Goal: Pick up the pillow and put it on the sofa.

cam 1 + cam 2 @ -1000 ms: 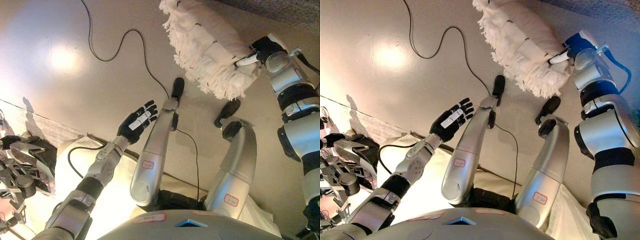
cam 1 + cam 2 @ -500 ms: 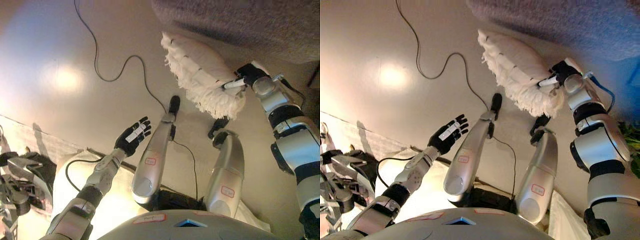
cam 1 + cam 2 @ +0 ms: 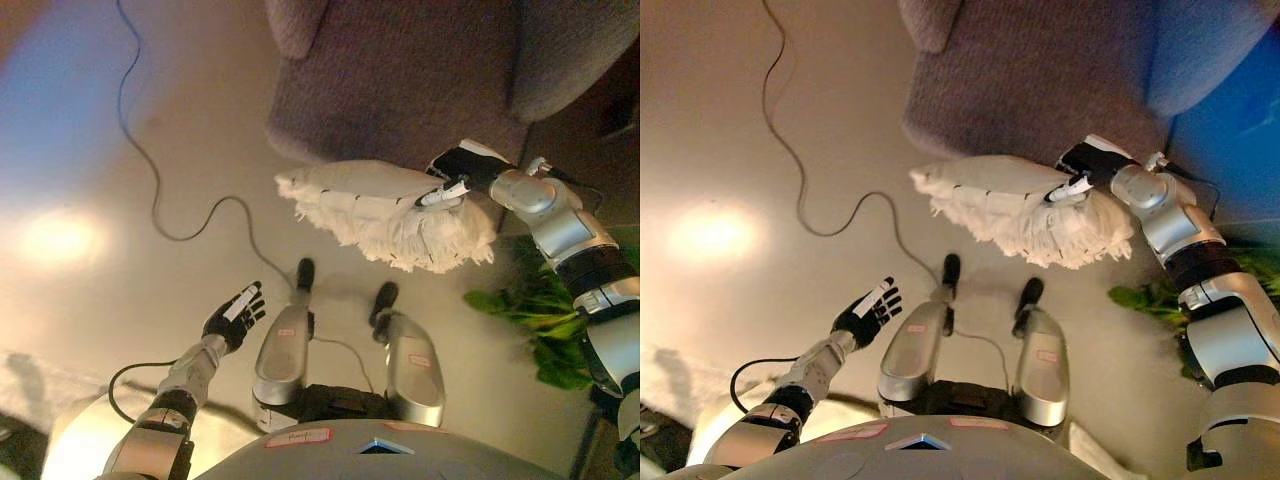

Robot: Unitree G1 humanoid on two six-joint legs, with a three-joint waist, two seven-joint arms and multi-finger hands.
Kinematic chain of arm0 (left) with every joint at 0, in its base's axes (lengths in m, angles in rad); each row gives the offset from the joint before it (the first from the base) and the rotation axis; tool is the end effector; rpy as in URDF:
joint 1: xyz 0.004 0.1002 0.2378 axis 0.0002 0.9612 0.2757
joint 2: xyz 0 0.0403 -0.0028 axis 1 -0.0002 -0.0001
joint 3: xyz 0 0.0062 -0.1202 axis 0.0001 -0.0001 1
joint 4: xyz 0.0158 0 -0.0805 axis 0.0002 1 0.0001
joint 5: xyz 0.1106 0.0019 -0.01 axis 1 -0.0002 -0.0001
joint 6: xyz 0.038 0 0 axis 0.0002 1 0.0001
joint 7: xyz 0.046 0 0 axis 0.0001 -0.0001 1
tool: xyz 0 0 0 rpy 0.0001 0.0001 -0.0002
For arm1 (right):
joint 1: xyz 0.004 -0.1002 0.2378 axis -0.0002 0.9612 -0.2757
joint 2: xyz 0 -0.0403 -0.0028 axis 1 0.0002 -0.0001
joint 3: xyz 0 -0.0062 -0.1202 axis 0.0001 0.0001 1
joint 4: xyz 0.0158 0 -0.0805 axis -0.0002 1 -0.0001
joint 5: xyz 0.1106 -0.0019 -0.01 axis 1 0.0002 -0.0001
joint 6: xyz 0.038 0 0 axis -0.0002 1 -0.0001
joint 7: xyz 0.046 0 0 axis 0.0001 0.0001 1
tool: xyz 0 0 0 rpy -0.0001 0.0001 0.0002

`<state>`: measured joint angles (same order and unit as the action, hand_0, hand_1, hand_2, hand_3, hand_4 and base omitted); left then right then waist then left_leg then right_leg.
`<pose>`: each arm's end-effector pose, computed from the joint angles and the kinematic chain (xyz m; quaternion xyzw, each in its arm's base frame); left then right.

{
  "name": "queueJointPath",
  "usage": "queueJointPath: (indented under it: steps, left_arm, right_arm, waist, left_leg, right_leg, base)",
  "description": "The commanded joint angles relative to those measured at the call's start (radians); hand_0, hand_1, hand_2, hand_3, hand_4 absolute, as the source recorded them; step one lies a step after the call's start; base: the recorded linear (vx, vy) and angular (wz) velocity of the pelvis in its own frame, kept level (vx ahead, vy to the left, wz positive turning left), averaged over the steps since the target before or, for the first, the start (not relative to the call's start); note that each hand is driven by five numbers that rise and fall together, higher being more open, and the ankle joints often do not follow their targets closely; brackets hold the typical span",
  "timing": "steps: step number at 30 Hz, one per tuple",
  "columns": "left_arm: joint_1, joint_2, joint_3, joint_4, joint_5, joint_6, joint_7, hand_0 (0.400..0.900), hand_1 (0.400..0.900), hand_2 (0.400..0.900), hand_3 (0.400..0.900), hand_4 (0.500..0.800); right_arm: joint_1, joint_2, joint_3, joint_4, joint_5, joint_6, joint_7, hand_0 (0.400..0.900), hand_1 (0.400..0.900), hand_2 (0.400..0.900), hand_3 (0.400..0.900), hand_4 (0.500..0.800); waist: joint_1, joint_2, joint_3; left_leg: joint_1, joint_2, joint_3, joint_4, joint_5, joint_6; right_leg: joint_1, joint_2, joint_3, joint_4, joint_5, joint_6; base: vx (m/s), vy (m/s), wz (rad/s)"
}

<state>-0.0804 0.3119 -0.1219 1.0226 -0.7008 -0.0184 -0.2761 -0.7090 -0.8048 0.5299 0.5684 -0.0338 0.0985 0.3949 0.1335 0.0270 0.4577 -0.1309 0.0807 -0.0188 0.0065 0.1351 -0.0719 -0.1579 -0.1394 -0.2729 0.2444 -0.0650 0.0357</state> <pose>0.1433 0.2474 -0.1106 -0.1949 0.3897 0.0535 0.8985 0.3309 -0.2661 0.1275 -0.4757 0.1478 0.1981 0.8442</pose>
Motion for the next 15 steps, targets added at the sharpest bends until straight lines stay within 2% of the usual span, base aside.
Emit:
queueJointPath:
  steps: [1,5,9,15]
  left_arm:
    - [0.095,0.006,-0.014,0.054,0.082,-0.009,-0.003,0.900,0.900,0.900,0.900,0.800]
    - [0.112,0.001,-0.004,0.098,0.117,-0.008,-0.011,0.900,0.900,0.900,0.900,0.800]
    - [0.133,-0.002,0.010,0.132,0.150,0.009,-0.006,0.900,0.900,0.900,0.900,0.800]
    - [0.143,0.009,0.018,0.168,0.201,0.025,-0.010,0.900,0.900,0.900,0.900,0.800]
  right_arm:
    - [-0.077,-0.045,-0.113,-0.160,0.121,-0.147,0.050,0.400,0.400,0.400,0.400,0.500]
    - [-0.107,-0.065,-0.131,-0.193,0.141,-0.144,0.114,0.400,0.400,0.400,0.400,0.500]
    - [-0.202,-0.102,-0.110,-0.201,0.240,-0.133,0.179,0.400,0.400,0.400,0.400,0.500]
    - [-0.316,-0.140,-0.099,-0.104,0.326,-0.091,0.142,0.400,0.400,0.400,0.400,0.500]
  waist:
    - [0.006,-0.056,-0.175]
    - [0.009,-0.070,-0.226]
    - [0.021,-0.084,-0.272]
    - [0.039,-0.097,-0.307]
  left_leg:
    - [0.019,-0.004,0.041,0.058,-0.123,-0.024]
    - [0.060,-0.003,0.040,0.032,-0.127,-0.026]
    - [0.102,-0.005,0.038,-0.007,-0.127,-0.029]
    - [0.128,-0.006,0.030,-0.031,-0.132,-0.030]
  right_leg:
    - [0.123,-0.005,-0.036,-0.132,0.005,0.050]
    - [0.168,0.000,-0.039,-0.178,0.019,0.056]
    - [0.212,0.002,-0.043,-0.234,0.041,0.067]
    - [0.244,0.001,-0.052,-0.254,0.039,0.071]
  base:
    - [0.24,-0.024,0.10]
    - [0.15,-0.003,0.10]
    - [0.13,0.013,0.09]
    - [0.11,-0.003,0.13]
